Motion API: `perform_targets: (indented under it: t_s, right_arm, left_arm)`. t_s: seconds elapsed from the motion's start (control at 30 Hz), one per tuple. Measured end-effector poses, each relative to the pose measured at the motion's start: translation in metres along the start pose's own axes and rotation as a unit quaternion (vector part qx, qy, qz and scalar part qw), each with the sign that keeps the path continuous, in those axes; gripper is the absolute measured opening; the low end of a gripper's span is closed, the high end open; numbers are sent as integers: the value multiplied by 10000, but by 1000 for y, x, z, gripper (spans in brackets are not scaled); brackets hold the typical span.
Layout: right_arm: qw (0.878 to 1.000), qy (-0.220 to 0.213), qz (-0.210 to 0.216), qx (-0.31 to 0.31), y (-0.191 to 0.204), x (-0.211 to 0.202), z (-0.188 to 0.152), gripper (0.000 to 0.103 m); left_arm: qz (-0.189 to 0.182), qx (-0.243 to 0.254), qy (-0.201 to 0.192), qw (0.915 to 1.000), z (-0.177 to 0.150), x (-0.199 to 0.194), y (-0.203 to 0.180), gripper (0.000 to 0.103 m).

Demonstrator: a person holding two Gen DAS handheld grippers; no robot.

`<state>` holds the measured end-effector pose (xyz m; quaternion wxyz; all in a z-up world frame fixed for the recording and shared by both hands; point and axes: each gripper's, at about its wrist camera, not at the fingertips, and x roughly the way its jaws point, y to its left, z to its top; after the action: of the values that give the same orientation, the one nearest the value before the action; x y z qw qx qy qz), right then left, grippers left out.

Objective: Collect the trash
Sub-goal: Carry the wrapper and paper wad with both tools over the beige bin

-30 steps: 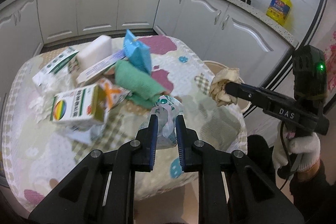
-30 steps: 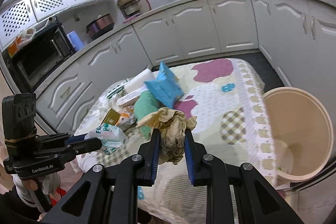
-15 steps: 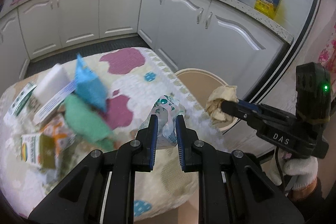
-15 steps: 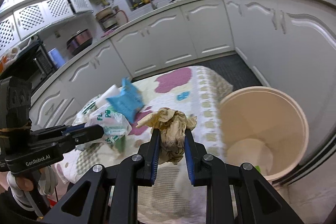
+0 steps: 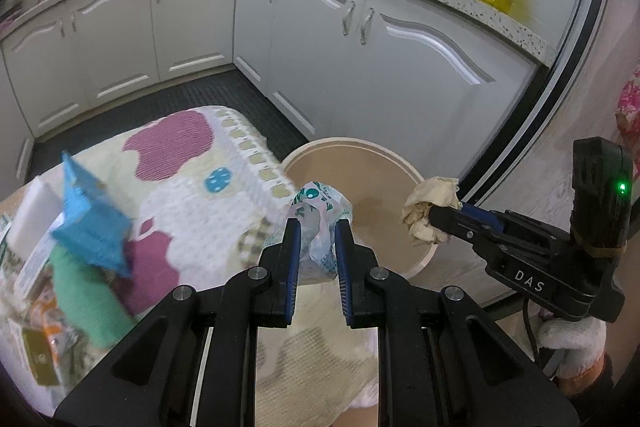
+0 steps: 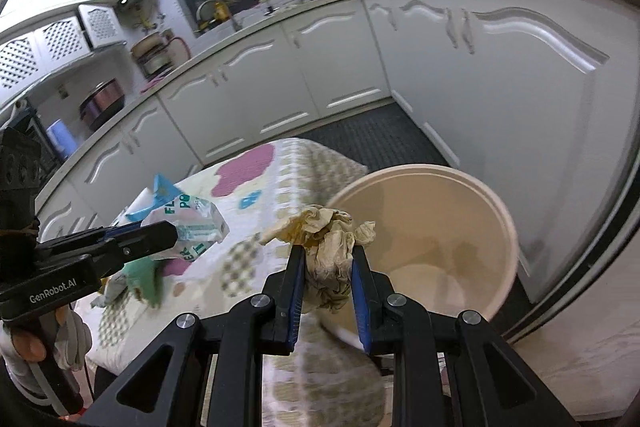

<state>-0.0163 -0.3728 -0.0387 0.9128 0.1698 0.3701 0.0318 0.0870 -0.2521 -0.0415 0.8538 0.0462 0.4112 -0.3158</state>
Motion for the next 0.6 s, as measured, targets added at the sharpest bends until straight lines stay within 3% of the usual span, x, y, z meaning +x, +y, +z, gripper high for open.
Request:
perform_targets:
  t_s: [0.33, 0.6]
  right_arm:
    - [9995, -27, -258, 152, -29, -2, 3, 21]
    - [9986, 156, -492, 122, -38, 14, 0, 21]
  left_arm:
    - [-458, -86, 216, 9987, 14, 36, -19, 15]
    - [-525, -195, 429, 9975, 17, 69, -28, 15]
